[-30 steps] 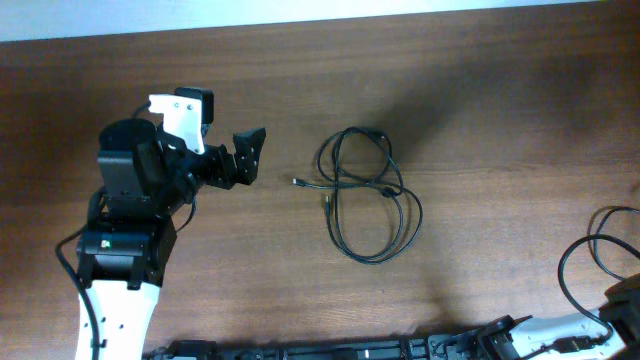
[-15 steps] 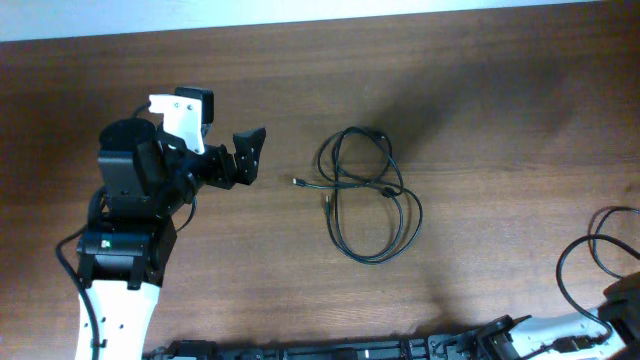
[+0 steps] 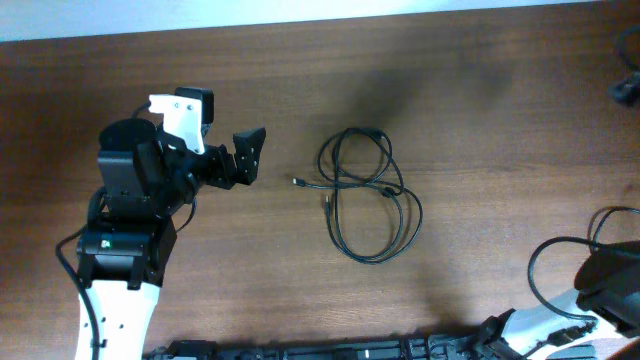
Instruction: Untangle cables
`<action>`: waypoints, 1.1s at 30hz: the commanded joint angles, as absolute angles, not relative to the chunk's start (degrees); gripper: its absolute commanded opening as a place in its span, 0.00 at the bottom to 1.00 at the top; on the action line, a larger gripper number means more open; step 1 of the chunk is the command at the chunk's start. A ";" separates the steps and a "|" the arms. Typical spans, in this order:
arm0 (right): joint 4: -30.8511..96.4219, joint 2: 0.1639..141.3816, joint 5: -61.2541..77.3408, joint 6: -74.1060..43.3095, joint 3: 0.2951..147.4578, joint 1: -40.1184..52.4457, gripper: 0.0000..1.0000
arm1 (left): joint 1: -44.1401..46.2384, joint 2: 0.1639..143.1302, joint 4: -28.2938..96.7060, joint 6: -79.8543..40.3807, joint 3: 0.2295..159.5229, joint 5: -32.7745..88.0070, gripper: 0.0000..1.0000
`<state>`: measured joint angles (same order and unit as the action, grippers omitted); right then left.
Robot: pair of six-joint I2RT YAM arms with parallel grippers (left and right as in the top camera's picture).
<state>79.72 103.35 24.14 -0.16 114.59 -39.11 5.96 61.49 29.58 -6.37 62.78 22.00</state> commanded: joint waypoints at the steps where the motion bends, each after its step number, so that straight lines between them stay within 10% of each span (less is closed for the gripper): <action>1: 79.20 102.94 24.64 2.83 113.34 -32.49 0.85 | 5.74 61.14 29.50 -6.83 62.78 21.58 0.99; 33: 87.24 104.01 17.34 4.82 101.32 8.64 0.91 | 5.74 61.14 29.50 -6.83 62.78 21.58 0.99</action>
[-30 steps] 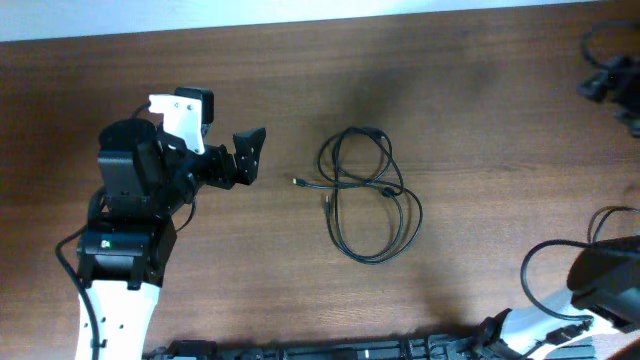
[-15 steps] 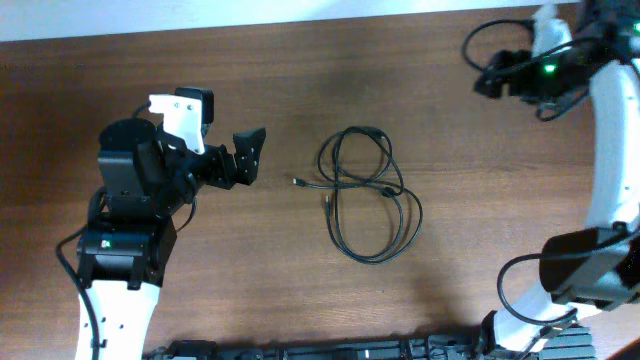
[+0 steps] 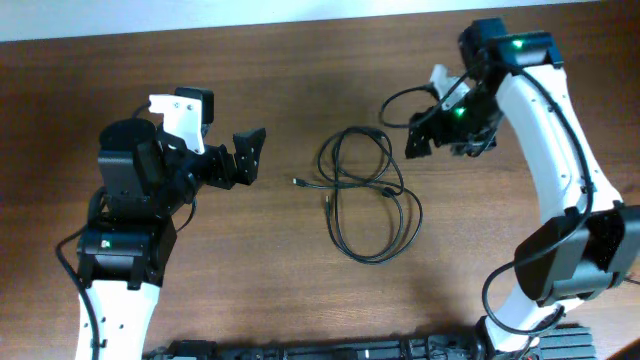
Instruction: Untangle cables
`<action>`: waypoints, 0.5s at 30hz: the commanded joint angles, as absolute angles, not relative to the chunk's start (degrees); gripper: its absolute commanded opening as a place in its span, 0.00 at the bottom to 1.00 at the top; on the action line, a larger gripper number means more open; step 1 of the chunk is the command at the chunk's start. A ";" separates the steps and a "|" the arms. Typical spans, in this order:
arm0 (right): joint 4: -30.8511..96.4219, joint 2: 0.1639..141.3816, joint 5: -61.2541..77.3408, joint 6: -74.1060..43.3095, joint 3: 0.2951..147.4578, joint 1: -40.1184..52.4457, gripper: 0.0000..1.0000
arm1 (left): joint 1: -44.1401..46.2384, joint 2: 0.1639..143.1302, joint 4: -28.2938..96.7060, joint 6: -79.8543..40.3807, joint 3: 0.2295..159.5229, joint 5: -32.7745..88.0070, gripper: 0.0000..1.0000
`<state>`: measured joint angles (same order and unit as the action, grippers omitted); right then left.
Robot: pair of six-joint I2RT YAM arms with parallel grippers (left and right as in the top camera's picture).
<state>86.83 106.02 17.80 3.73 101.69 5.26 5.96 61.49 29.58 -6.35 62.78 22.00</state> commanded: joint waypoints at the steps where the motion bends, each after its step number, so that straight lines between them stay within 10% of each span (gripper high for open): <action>1: 87.20 103.50 17.54 5.67 101.32 10.13 0.91 | 5.74 61.14 29.47 -6.83 62.78 21.58 0.99; 15: 80.27 103.92 17.34 13.74 101.12 21.37 0.91 | 5.74 61.14 29.50 -6.83 62.78 21.58 0.99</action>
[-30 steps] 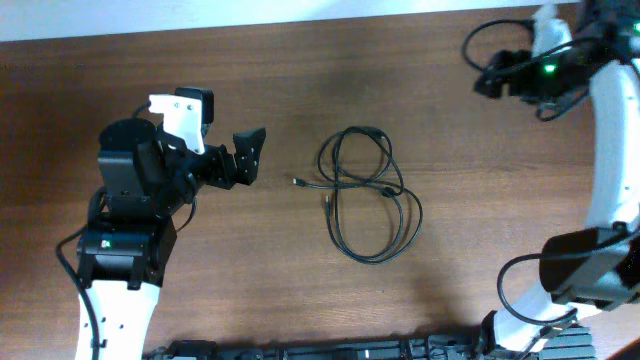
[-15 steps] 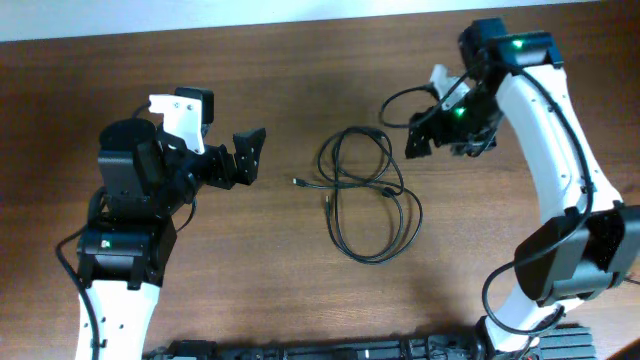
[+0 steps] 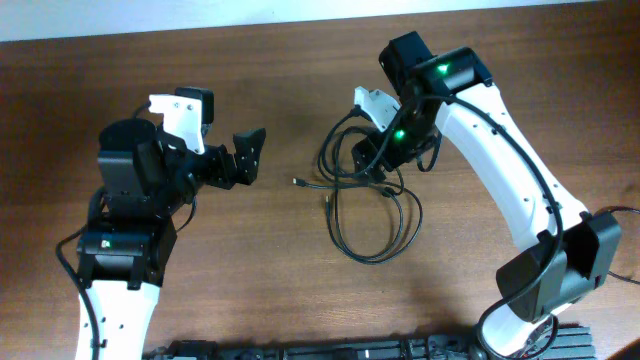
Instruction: Untangle cables
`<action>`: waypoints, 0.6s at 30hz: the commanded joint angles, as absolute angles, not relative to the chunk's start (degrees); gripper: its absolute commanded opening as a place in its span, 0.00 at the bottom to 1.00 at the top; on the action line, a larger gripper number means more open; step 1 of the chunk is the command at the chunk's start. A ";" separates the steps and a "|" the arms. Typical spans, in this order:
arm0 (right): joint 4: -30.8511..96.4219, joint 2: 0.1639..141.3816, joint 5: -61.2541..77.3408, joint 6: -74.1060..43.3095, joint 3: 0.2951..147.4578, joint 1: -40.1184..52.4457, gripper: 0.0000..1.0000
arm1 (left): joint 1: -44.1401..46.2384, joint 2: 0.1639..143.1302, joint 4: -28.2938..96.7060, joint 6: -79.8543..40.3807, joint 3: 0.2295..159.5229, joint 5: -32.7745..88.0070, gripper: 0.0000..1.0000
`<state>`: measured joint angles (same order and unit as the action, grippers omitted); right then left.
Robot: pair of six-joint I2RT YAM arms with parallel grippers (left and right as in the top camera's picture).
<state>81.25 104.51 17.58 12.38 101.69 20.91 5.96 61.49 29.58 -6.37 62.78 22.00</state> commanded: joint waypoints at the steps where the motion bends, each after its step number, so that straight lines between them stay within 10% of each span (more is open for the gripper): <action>1: 79.88 104.53 17.34 13.74 101.12 21.39 0.91 | 5.74 61.14 29.47 -6.83 62.78 21.58 0.99; 18: 69.54 110.37 20.56 13.21 87.37 21.37 0.91 | 5.74 61.14 29.50 -6.83 62.78 21.58 0.99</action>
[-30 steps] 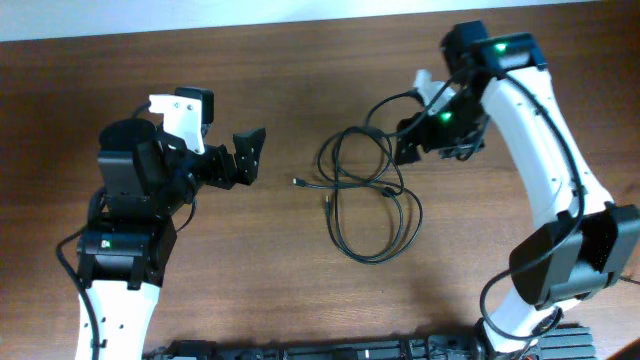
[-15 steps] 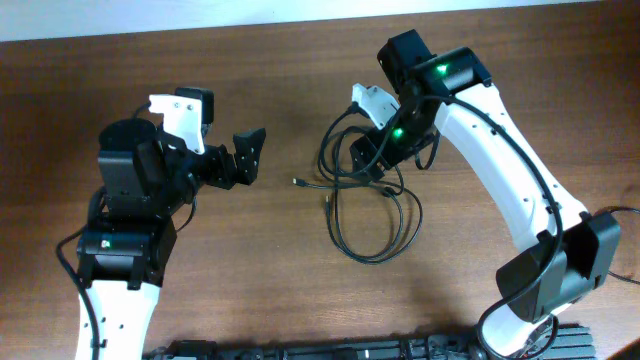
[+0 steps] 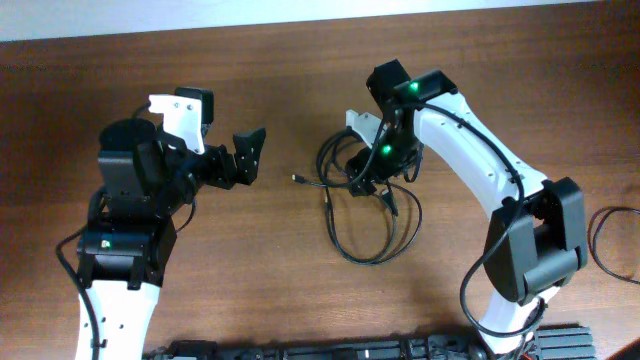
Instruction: Untangle cables
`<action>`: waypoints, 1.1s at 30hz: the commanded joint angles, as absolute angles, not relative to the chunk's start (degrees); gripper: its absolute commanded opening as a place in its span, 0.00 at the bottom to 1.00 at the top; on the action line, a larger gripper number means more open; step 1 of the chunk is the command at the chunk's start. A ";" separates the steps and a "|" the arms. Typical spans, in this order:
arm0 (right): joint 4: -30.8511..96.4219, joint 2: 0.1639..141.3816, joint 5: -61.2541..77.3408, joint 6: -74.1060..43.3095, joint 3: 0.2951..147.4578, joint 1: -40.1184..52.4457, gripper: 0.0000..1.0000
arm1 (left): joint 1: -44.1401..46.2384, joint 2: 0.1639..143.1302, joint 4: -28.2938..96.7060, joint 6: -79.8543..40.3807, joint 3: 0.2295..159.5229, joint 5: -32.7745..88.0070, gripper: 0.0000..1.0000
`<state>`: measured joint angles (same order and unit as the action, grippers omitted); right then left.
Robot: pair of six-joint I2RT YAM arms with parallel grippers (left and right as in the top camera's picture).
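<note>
A thin black cable lies in overlapping loops at mid-table. Its two plug ends point left. My right gripper is down over the upper loops and covers them. From overhead the wrist hides its fingers, so I cannot tell whether they hold cable. My left gripper hovers left of the tangle, open and empty, a short gap away from the plug ends.
Another black cable curls in at the right edge. A dark strip of equipment runs along the front edge. The left arm's base takes up the left front of the brown wooden table.
My right gripper has shifted slightly left and toward the front, lower onto the upper loops. The lower loop has changed shape a little. The left arm is unmoved.
At first the right arm was folded at the front right corner, away from the cable. Then it stood to the right of the tangle, then over its upper loops, and now it sits on them. The left gripper stayed open in place throughout.
</note>
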<state>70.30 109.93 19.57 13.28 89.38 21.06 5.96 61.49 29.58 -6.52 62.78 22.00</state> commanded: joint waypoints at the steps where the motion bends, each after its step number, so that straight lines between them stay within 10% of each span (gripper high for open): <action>1: 69.49 110.37 20.53 13.23 86.96 21.37 0.91 | 5.74 61.14 29.50 -6.83 62.78 21.58 0.99; 33: 80.97 109.62 22.81 11.64 109.25 22.39 0.86 | 5.74 61.14 29.50 -6.83 62.78 21.58 0.99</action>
<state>80.84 109.91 19.16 11.11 108.90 20.64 5.96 61.49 29.58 -6.52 62.78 22.00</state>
